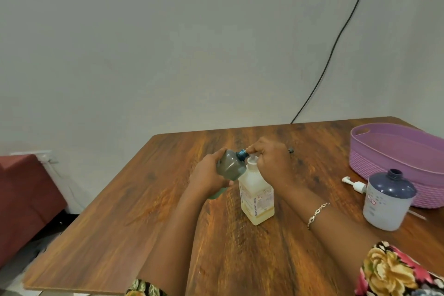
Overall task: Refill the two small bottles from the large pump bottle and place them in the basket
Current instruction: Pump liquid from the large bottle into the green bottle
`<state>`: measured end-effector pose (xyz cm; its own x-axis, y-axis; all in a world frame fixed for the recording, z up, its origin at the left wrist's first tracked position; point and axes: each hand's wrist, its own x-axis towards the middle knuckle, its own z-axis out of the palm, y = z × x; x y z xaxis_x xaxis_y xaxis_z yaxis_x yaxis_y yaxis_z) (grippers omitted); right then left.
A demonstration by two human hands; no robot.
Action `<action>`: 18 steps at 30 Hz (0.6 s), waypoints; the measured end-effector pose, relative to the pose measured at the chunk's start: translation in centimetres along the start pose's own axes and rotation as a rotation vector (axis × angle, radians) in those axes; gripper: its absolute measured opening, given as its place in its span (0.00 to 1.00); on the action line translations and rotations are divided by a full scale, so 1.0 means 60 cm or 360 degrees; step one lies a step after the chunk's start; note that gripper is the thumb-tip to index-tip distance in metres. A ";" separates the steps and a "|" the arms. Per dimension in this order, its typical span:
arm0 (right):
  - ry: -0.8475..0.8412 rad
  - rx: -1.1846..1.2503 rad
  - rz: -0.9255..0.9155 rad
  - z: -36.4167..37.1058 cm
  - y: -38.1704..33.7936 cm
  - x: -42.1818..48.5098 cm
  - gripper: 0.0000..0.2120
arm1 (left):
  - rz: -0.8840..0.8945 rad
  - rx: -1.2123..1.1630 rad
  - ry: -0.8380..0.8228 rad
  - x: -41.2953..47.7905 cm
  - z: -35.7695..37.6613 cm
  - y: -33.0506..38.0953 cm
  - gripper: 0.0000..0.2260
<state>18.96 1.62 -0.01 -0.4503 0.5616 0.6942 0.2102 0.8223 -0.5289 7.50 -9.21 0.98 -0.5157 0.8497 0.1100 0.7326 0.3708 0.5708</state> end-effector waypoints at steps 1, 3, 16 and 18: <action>-0.0056 -0.0014 -0.0002 -0.004 -0.001 0.007 0.10 | 0.0002 -0.0026 0.0009 0.000 0.000 0.001 0.40; -0.0157 -0.0037 0.0020 -0.015 -0.001 0.026 0.10 | 0.0014 -0.0059 0.0032 0.003 -0.005 0.006 0.40; -0.0190 -0.0006 -0.0051 -0.015 0.008 0.008 0.11 | -0.0035 -0.0137 -0.0015 0.001 -0.005 0.002 0.40; -0.0246 -0.0038 -0.0072 -0.022 0.011 0.018 0.11 | -0.0020 -0.0188 0.0002 0.004 -0.013 0.006 0.39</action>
<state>19.74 2.85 1.02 -0.5875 0.5046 0.6326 0.2066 0.8494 -0.4857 7.31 -9.16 1.83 -0.5250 0.8448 0.1035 0.6690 0.3345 0.6638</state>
